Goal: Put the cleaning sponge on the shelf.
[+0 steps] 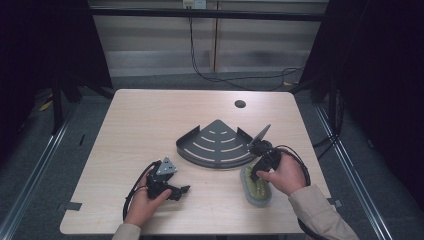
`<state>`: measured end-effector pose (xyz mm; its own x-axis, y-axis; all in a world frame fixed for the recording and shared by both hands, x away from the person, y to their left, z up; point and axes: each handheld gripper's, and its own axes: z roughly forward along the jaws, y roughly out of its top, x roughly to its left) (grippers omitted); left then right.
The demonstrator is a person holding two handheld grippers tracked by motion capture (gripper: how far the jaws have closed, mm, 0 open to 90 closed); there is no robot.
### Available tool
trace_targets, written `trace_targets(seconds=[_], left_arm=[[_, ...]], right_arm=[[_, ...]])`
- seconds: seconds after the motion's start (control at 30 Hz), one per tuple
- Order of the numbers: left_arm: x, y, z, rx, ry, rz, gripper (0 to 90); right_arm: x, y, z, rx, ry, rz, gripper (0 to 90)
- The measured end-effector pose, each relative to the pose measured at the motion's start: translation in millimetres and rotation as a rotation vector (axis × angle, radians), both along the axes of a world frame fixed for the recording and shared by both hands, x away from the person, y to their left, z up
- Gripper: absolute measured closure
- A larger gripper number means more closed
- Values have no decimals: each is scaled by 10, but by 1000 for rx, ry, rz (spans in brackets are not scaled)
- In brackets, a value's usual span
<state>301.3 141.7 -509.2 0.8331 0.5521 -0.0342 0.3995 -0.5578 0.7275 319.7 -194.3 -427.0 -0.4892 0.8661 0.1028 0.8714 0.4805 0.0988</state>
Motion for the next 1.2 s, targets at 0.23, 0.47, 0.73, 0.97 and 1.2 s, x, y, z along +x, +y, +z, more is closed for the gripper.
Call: trace_targets(seconds=[0.23,0.47,0.73,0.97,1.2], left_arm=[[0,0,0,0,0,0,130],[1,1,0,0,0,0,130],[2,2,1,2,-3,-2,129],[2,2,1,2,-2,-2,129],[2,1,1,3,-3,-2,129]], right_arm=[[-6,30,5,-19,-12,5,629],[-12,9,32,-48,-20,9,715],[-16,-40,130,-42,-20,29,717],[-16,-123,207,-33,-17,22,717],[-9,-179,282,-25,-24,19,717]])
